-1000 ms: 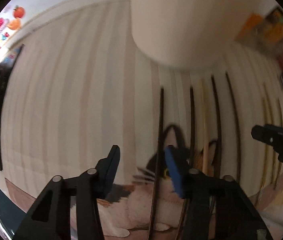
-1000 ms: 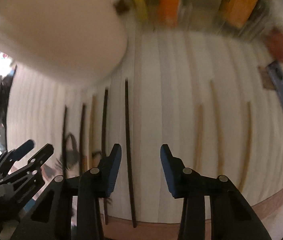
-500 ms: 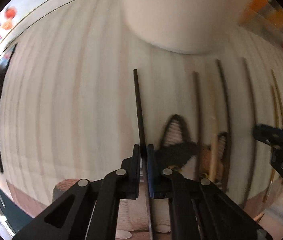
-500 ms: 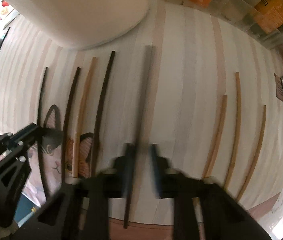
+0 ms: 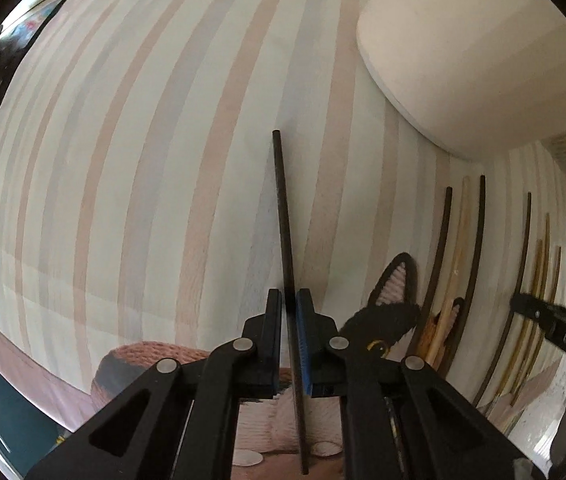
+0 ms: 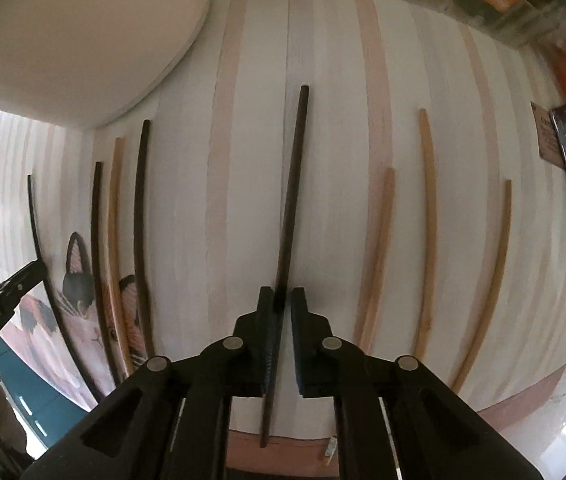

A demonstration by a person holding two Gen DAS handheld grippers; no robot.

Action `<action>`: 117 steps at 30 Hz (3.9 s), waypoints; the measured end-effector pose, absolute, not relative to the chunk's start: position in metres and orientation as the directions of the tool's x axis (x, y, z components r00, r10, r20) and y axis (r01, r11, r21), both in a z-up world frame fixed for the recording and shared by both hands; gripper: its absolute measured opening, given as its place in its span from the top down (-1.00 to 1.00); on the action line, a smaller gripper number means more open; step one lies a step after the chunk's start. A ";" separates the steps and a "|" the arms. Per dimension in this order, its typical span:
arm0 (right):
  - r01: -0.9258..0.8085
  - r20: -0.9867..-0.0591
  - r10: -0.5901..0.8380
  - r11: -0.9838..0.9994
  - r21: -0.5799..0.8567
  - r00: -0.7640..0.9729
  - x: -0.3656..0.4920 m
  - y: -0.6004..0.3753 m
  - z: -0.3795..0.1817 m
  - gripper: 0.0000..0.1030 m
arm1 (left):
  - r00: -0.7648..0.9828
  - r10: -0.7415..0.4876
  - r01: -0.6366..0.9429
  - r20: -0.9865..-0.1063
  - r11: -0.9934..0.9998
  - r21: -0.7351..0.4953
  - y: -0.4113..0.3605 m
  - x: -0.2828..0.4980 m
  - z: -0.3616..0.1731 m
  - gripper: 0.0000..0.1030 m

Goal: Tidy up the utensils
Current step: 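Lift the held dark chopsticks off the counter with both tools, then carry both dark chopsticks over the holder and lower them inside, then open both tools to release the dark chopsticks into the holder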

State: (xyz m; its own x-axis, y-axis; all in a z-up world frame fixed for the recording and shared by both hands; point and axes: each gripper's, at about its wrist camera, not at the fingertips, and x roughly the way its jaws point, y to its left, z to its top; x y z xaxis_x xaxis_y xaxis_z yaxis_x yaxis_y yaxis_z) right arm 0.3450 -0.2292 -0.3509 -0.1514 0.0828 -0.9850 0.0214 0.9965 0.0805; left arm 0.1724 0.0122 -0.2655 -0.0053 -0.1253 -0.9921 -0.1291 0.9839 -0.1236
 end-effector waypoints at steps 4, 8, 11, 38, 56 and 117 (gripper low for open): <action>-0.022 -0.987 0.031 0.999 0.035 -0.158 0.354 -0.225 -0.353 0.77 | -0.012 -0.096 -0.098 -0.995 0.991 -0.095 0.002 0.176 -0.267 0.87; -0.045 -0.988 -0.013 0.999 -0.006 -0.157 0.357 -0.210 -0.355 0.77 | -0.005 -0.061 -0.076 -0.998 0.995 -0.061 -0.009 0.176 -0.269 0.87; -0.040 -0.990 -0.015 0.999 -0.010 -0.143 0.360 -0.207 -0.355 0.76 | 0.011 -0.032 -0.072 -0.999 0.997 -0.033 -0.024 0.179 -0.269 0.90; 0.013 -0.982 0.099 0.995 0.102 0.163 0.307 -0.224 -0.265 0.89 | 0.296 -0.035 -0.150 -0.955 0.985 -0.083 -0.006 0.151 -0.146 0.95; -0.015 -0.832 0.208 0.972 0.234 0.515 0.335 -0.199 -0.118 0.89 | 0.634 -0.064 -0.102 -0.771 0.981 -0.165 0.008 0.168 0.015 0.96; -0.031 -0.654 0.264 0.938 0.345 0.709 0.434 -0.218 -0.042 -0.10 | 0.638 -0.109 -0.057 -0.763 0.981 -0.188 -0.030 0.275 0.066 -0.69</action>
